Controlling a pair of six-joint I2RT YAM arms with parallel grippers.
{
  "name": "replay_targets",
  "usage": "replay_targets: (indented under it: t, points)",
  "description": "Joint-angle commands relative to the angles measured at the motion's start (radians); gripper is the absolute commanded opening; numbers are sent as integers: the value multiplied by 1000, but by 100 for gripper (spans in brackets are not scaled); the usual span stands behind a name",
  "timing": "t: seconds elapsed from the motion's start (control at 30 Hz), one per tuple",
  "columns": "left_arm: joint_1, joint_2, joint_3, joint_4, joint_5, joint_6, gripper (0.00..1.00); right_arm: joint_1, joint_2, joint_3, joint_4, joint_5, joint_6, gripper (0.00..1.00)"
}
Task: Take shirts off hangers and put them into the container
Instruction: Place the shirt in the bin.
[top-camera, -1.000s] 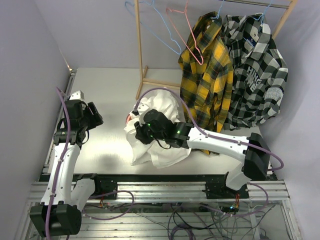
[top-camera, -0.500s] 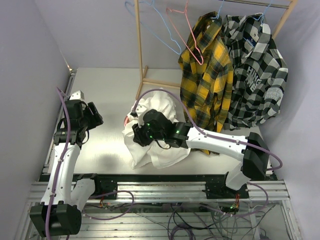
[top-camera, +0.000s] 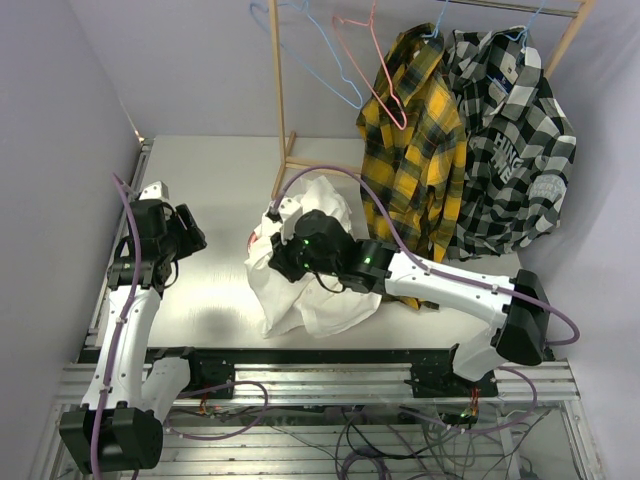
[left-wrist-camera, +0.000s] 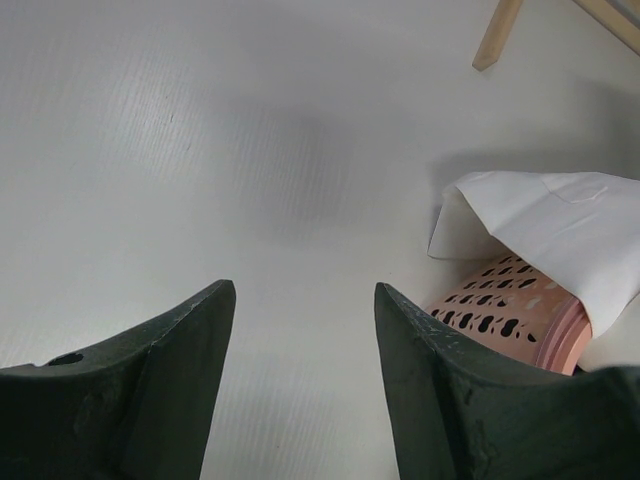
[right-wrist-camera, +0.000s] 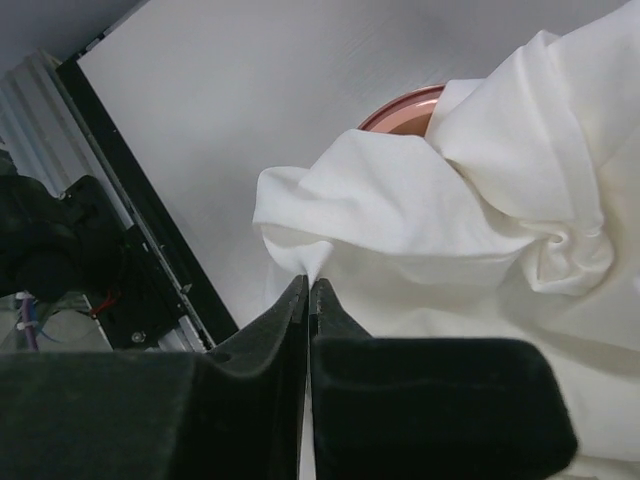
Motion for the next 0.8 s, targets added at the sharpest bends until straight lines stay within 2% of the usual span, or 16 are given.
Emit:
replay_targets:
  t: [0.0,0.17,0.3,0.4,0.53,0.63,0.77]
  points:
    - [-9,0,-8,3,25,4,69,-1,-26,35,-3,74,-14,0]
    - [-10,2,-9,5,27,4,68,-14,-51,22,-15,81,-23,0]
    - [-9,2,-7,3,27,4,68,-41,-92,27,-84,238,-1,0]
    - [-9,2,-8,5,28,4,69,-125,-166,9,-114,325,6,0]
    - [-9,4,-8,5,28,4,68,-295,-243,4,-180,394,2,0]
    - [-10,4,-8,5,28,4,68,-349,-300,-16,-169,364,-17,0]
    - [-10,7,-7,3,27,4,68,-349,-309,-70,-130,127,-32,0]
